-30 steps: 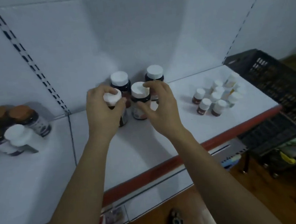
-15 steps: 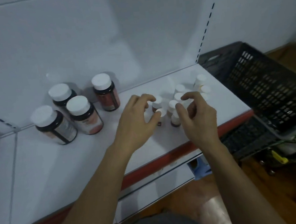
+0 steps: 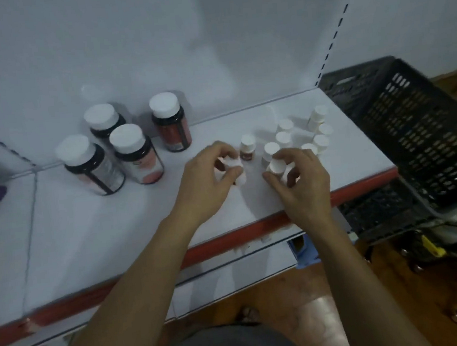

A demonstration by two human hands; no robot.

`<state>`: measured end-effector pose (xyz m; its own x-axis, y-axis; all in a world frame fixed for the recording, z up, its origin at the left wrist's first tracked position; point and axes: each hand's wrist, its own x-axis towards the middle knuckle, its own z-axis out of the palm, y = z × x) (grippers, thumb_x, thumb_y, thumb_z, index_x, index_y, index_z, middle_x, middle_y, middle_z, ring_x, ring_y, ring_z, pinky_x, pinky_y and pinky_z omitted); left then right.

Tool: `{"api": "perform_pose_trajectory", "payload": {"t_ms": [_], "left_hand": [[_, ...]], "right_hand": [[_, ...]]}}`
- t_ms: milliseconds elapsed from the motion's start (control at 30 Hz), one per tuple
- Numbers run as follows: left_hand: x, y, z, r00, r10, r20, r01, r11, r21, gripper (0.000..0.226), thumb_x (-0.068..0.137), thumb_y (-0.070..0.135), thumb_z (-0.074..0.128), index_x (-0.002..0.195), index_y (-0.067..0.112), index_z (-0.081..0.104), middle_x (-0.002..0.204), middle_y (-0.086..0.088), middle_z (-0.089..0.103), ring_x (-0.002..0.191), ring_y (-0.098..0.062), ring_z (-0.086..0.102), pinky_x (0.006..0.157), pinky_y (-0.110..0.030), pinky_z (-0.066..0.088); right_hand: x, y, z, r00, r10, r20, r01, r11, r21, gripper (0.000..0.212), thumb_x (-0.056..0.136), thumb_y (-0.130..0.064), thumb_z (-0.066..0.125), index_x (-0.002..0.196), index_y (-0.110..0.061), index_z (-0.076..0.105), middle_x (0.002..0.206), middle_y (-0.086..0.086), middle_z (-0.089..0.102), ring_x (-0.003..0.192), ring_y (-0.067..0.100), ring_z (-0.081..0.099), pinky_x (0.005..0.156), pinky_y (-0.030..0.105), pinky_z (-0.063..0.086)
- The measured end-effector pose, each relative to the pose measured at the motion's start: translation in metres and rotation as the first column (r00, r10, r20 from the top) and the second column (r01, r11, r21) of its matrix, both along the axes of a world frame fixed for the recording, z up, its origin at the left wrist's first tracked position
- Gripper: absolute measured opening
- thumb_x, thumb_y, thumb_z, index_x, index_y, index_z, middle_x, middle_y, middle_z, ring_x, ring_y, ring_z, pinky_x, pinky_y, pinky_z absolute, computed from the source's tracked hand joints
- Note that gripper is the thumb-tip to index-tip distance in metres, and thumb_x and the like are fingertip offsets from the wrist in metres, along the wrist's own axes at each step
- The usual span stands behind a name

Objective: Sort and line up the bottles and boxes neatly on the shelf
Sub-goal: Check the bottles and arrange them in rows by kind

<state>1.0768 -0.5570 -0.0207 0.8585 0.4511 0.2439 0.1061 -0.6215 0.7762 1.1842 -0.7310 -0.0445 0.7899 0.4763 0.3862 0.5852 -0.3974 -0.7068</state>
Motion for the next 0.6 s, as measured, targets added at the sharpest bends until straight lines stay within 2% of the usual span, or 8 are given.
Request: {"api": "perform_pose_trajectory", "payload": {"t_ms": [67, 200, 267, 300, 367, 433, 500, 600], "left_hand": [[-0.025, 0.021, 0.023, 0.994, 0.092, 0.058, -0.090, 0.995, -0.037, 0.015, 0.093, 0.020, 0.071, 0.104, 0.021, 0.062, 0.097, 0.019, 0.062, 0.087, 0.001, 0.059, 0.069, -0.015, 0.042], [-0.110, 0.067, 0.072, 0.942, 0.272, 0.197, -0.262, 0.962, -0.073, 0.012, 0.095, 0.020, 0.069, 0.103, 0.022, 0.061, 0.092, 0.020, 0.061, 0.077, -0.001, 0.059, 0.065, -0.017, 0.047], [-0.165, 0.086, 0.088, 0.908, 0.325, 0.264, -0.301, 0.945, -0.129, 0.010, 0.095, 0.025, 0.069, 0.101, 0.026, 0.060, 0.096, 0.015, 0.063, 0.081, -0.011, 0.062, 0.067, -0.027, 0.050], [-0.202, 0.096, 0.095, 0.871, 0.372, 0.321, -0.327, 0.927, -0.185, 0.011, 0.094, 0.028, 0.068, 0.101, 0.025, 0.060, 0.099, 0.004, 0.066, 0.083, -0.021, 0.065, 0.069, -0.035, 0.050], [-0.277, 0.116, 0.104, 0.752, 0.489, 0.442, -0.348, 0.864, -0.364, 0.016, 0.093, 0.030, 0.070, 0.099, 0.018, 0.061, 0.094, -0.011, 0.067, 0.077, -0.033, 0.064, 0.066, -0.040, 0.049], [-0.365, 0.134, 0.108, 0.599, 0.651, 0.466, -0.331, 0.731, -0.597, 0.018, 0.092, 0.033, 0.072, 0.091, 0.018, 0.060, 0.077, -0.002, 0.062, 0.067, -0.019, 0.058, 0.061, -0.031, 0.048], [-0.459, 0.150, 0.111, 0.451, 0.786, 0.423, -0.275, 0.573, -0.772, 0.021, 0.092, 0.038, 0.072, 0.087, 0.020, 0.062, 0.074, 0.004, 0.059, 0.072, -0.015, 0.059, 0.062, -0.027, 0.049], [-0.589, 0.167, 0.104, 0.230, 0.885, 0.405, -0.214, 0.452, -0.866, 0.057, 0.082, 0.050, 0.080, 0.122, 0.011, 0.068, 0.123, -0.005, 0.069, 0.117, -0.028, 0.064, 0.090, -0.039, 0.058]], "right_hand": [[-0.016, 0.016, 0.021, 0.999, 0.029, -0.013, -0.028, 0.998, 0.051, 0.034, 0.082, -0.023, 0.083, 0.111, -0.022, 0.064, 0.107, -0.003, 0.061, 0.069, 0.008, 0.055, 0.067, 0.007, 0.039], [-0.068, 0.077, 0.062, 0.966, 0.255, -0.049, -0.252, 0.966, 0.057, 0.039, 0.083, -0.023, 0.082, 0.116, -0.028, 0.063, 0.103, -0.009, 0.061, 0.073, 0.009, 0.058, 0.069, 0.012, 0.043], [-0.102, 0.107, 0.077, 0.926, 0.374, -0.048, -0.370, 0.926, 0.077, 0.042, 0.083, -0.021, 0.081, 0.120, -0.027, 0.063, 0.102, -0.011, 0.062, 0.072, 0.009, 0.057, 0.069, 0.010, 0.041], [-0.126, 0.124, 0.083, 0.903, 0.429, -0.042, -0.423, 0.901, 0.094, 0.043, 0.083, -0.019, 0.081, 0.121, -0.027, 0.063, 0.102, -0.011, 0.062, 0.072, 0.009, 0.057, 0.069, 0.009, 0.041], [-0.175, 0.155, 0.094, 0.849, 0.526, -0.039, -0.519, 0.846, 0.123, 0.044, 0.083, -0.017, 0.081, 0.122, -0.027, 0.065, 0.102, -0.008, 0.063, 0.072, 0.008, 0.056, 0.070, 0.007, 0.040], [-0.235, 0.188, 0.102, 0.786, 0.618, -0.017, -0.611, 0.781, 0.126, 0.045, 0.082, -0.017, 0.081, 0.123, -0.027, 0.066, 0.103, -0.007, 0.062, 0.072, 0.009, 0.057, 0.070, 0.008, 0.041], [-0.303, 0.221, 0.106, 0.731, 0.683, -0.003, -0.676, 0.724, 0.135, 0.043, 0.081, -0.017, 0.081, 0.121, -0.027, 0.068, 0.104, -0.010, 0.061, 0.071, 0.011, 0.059, 0.071, 0.013, 0.044], [-0.414, 0.262, 0.103, 0.646, 0.763, -0.010, -0.747, 0.634, 0.201, 0.038, 0.080, -0.018, 0.084, 0.115, -0.027, 0.070, 0.105, -0.008, 0.060, 0.070, 0.012, 0.060, 0.070, 0.017, 0.044]]}}
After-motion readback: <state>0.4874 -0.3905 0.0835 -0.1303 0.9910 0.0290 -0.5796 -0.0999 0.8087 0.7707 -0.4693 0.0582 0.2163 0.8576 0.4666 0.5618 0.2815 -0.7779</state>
